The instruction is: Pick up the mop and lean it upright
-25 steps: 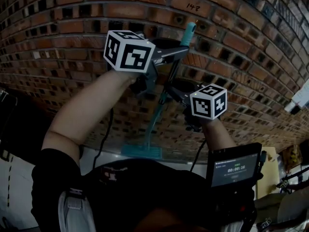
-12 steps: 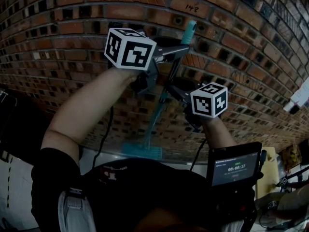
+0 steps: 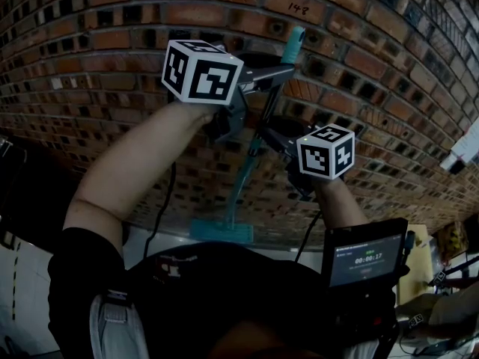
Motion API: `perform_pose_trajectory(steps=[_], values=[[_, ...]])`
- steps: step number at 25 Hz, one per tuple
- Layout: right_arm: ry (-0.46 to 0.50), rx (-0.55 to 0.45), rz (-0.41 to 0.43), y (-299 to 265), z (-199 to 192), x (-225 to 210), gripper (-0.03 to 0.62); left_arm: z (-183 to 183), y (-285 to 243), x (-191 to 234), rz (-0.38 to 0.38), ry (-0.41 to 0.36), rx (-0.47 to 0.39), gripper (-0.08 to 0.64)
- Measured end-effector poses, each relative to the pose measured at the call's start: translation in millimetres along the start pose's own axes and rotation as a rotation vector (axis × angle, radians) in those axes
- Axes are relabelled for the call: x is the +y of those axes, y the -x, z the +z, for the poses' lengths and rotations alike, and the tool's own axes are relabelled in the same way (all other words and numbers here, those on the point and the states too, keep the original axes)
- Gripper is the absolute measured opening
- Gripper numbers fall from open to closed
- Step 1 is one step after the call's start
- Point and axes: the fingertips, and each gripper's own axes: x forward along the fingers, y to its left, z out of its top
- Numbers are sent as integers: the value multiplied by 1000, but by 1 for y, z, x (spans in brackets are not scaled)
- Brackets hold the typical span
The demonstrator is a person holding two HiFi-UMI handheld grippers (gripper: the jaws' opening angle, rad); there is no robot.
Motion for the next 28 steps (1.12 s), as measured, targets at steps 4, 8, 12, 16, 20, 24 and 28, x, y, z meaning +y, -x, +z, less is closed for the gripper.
perform_pose_trajectory(steps=[4, 8, 12, 16, 20, 24, 28], values=[[-1, 6, -2, -1, -4, 0, 104, -2, 1, 1, 12, -14, 3, 94], [-1, 7, -4, -1, -8, 0, 104, -4, 1, 0, 17, -29, 3, 94], [-6, 0, -4, -1, -7, -1, 104, -4, 0, 1, 15, -29, -3, 94], [-8, 2, -6, -1, -9, 0, 104, -6, 1, -1, 10, -23, -2, 94], [-8, 0, -10, -2, -13, 1, 104, -9, 1, -2, 11, -27, -2, 94], [-5, 0, -13, -6, -23, -2, 104, -20, 1, 1, 17, -31, 4, 94], [-21, 19, -9, -12, -48, 0, 104, -45, 5, 4, 29, -10, 19, 94]])
